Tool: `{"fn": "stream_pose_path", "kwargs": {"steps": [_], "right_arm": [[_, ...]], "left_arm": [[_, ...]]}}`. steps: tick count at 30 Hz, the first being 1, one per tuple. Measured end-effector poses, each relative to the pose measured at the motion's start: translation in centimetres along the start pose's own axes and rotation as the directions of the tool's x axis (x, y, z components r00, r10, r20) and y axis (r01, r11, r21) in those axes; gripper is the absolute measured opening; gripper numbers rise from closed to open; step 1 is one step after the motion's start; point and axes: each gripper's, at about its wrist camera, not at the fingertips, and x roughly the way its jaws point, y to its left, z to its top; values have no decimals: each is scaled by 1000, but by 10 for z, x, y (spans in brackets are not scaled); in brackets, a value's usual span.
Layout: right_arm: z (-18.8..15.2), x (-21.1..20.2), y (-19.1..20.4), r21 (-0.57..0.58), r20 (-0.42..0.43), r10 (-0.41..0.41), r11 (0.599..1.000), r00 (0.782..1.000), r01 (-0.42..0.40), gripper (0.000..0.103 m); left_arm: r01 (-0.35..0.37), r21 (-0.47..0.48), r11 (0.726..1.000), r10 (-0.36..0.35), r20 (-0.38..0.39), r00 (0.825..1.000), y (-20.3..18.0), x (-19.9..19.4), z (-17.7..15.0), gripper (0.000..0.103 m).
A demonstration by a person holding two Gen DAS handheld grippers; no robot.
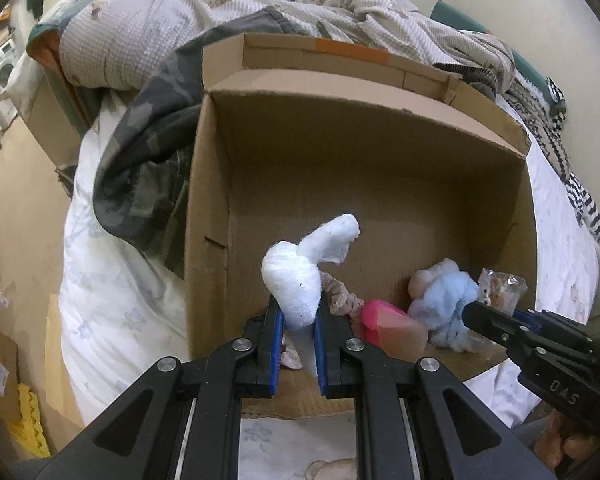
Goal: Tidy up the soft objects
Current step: 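Carry the white cloth and plastic packet over the box with both tools, then open both tools to drop the cloth and packet into the box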
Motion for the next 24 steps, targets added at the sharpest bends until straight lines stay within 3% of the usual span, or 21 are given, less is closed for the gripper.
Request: {"fn": "stream_pose_path", "kwargs": {"steps": [11, 15, 17, 18, 19, 21, 24], "right_arm": [[3, 10, -2, 17, -34, -24, 1000, 999, 24, 24], [3, 8, 0, 5, -17, -26, 1000, 1000, 26, 27], [2, 7, 0, 8, -14, -23, 1000, 1000, 24, 34], [2, 6, -2, 14, -11, -20, 1000, 1000, 20, 45], [2, 5, -3, 24, -7, -14, 1000, 1000, 14, 64], [4, 1, -6, 50, 16, 8, 999, 1000, -9, 78], [6, -5, -8, 67, 35, 16, 998, 999, -19, 83]], "left_arm": [[4, 6, 1000, -4, -25, 1000, -5, 7, -4, 16], [-8, 23, 1000, 9, -28, 1000, -9, 7, -6, 25], [-10, 24, 1000, 11, -25, 1000, -10, 6, -6, 40], [-10, 21, 1000, 11, -20, 1000, -9, 5, -6, 58], [-13, 16, 1000, 13, -8, 1000, -9, 2, -6, 68], [-14, 3, 1000, 14, 26, 1000, -8, -3, -7, 70], [-20, -5, 1000, 20, 34, 999, -5, -8, -6, 70]]}}
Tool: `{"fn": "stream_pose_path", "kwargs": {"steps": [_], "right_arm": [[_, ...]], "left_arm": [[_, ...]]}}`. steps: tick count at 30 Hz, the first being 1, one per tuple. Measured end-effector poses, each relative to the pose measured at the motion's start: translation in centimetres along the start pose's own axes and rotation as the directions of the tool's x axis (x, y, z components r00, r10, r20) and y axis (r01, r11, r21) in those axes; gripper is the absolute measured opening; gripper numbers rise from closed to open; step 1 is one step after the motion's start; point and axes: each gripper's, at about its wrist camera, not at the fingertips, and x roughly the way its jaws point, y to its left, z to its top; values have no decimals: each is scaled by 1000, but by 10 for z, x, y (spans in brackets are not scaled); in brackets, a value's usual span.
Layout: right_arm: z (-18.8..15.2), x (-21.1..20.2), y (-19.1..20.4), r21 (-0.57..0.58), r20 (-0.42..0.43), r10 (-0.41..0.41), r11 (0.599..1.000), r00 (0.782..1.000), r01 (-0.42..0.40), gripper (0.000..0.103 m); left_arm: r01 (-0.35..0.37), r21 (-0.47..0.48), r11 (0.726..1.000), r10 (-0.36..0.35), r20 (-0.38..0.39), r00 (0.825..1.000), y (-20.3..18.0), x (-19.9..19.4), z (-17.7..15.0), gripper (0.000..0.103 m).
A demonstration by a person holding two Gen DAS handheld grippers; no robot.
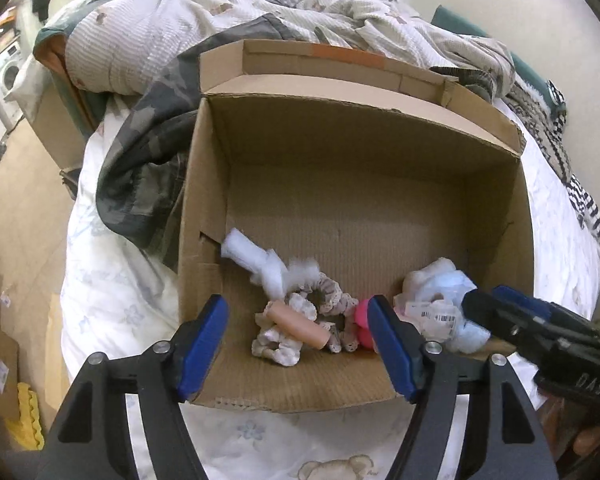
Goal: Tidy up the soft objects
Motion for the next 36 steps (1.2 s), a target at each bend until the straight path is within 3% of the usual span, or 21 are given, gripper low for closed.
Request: {"fn": "stream_pose_path", "kwargs": {"steps": [3, 11, 13, 20, 23, 27, 32, 36], "right_arm": [[2, -9, -1, 11, 47, -2, 1000, 999, 1, 103], [5, -41, 9, 4, 178, 3, 1000, 984, -4, 103], [6, -51, 14, 2, 207, -13, 1000, 978, 12, 103], [-3, -90, 30, -22, 267, -18, 999, 963, 25, 103], [-11, -104, 38, -50, 280, -38, 997, 959, 54, 103], [-24, -119, 44, -75, 294, -43, 995, 955, 68, 103], [-46, -131, 48, -90, 318, -62, 991, 946, 96, 103], [-60, -131, 47, -89, 329, -76, 990, 941, 111, 103]], "left_arm": [[-28, -1, 1000, 28, 34, 999, 3, -10, 1, 70], [-57, 3, 998, 56, 152, 987, 11, -53, 0, 72], [-42, 7, 999, 40, 173, 984, 12, -62, -1, 90], [-17, -29, 999, 24, 264, 964, 24, -100, -9, 102], [-65, -28, 997, 71, 309, 948, 25, -117, -15, 102], [-98, 12, 995, 89, 315, 945, 21, -131, -29, 102], [-76, 6, 997, 71, 282, 957, 25, -138, -51, 102], [-71, -6, 997, 70, 287, 955, 29, -140, -66, 102]]}}
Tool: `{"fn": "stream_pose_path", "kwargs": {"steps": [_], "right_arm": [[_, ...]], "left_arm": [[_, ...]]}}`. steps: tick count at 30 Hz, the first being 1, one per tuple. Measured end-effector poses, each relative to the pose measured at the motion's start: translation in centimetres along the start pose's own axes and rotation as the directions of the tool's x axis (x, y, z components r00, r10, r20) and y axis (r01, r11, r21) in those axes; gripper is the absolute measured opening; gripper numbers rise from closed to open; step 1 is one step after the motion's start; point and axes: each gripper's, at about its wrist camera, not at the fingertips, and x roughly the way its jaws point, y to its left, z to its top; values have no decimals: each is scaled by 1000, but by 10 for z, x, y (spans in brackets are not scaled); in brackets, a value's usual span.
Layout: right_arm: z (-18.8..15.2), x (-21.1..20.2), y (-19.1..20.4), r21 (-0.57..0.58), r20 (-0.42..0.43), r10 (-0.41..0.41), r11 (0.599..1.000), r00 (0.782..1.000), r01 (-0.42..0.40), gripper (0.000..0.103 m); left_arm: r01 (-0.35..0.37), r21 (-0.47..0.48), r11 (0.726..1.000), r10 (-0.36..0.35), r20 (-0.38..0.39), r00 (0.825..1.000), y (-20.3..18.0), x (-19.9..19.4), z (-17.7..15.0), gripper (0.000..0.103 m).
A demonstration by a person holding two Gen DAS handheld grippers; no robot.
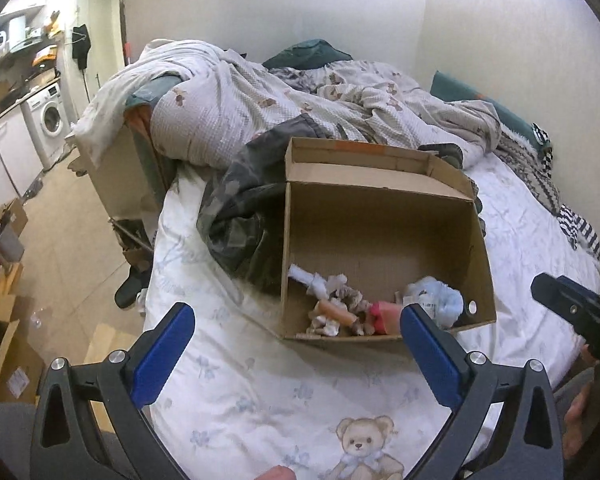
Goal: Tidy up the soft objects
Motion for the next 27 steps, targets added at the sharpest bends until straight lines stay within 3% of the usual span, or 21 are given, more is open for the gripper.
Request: {"fn": "stream_pose_path", "kwargs": {"steps": [3, 8, 27], "right_arm": [[-11, 2, 1, -22, 4, -30, 999, 1000, 30, 103], [-24, 11, 1, -58, 8, -74, 996, 997, 74, 103], [-34, 34, -4, -56, -35, -121, 991, 992, 119, 103]], "left_arm": [[26, -7, 1000, -26, -8, 1000, 1, 0, -9, 102], [6, 20, 1000, -6, -8, 1000, -2, 4, -18, 102], [-15, 10, 1000, 15, -9, 1000, -4, 17, -21, 102]]}}
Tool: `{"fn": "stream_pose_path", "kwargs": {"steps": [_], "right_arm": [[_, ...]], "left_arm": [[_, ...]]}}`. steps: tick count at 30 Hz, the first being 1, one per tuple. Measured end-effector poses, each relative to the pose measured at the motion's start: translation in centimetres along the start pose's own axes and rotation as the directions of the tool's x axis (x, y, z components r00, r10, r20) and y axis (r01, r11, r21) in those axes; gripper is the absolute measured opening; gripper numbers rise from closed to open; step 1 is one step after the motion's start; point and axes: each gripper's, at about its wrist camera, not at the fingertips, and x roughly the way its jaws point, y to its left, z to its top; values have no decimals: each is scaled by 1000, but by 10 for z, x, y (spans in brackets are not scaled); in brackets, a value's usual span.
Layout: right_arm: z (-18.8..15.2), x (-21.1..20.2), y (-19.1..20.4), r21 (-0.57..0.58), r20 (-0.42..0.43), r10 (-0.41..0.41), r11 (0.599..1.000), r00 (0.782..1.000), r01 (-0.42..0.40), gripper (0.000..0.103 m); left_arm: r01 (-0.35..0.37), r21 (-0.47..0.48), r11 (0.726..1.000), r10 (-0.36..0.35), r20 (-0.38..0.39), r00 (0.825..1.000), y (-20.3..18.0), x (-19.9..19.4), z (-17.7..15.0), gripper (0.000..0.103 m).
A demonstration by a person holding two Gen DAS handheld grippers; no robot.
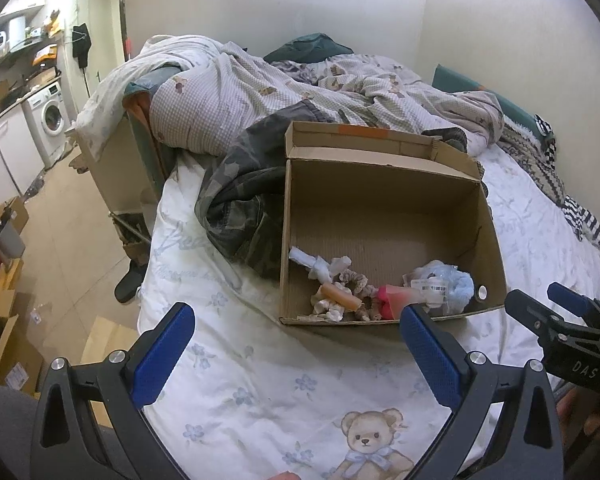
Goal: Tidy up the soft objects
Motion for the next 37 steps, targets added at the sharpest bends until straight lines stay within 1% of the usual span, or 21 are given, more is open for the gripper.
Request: {"fn": "stream_pose_path", "kwargs": {"steps": [9, 37], "right_arm": [[-1, 0, 2, -10, 0, -14, 1000, 1000, 14, 103], [0, 0, 1, -8, 2, -9, 1000, 1000, 9, 103]], "left_arm": [[0, 1, 1000, 0, -2, 1000, 0, 0, 0, 102], [5, 0, 1000, -5, -14, 1000, 0, 0, -4, 102]]}}
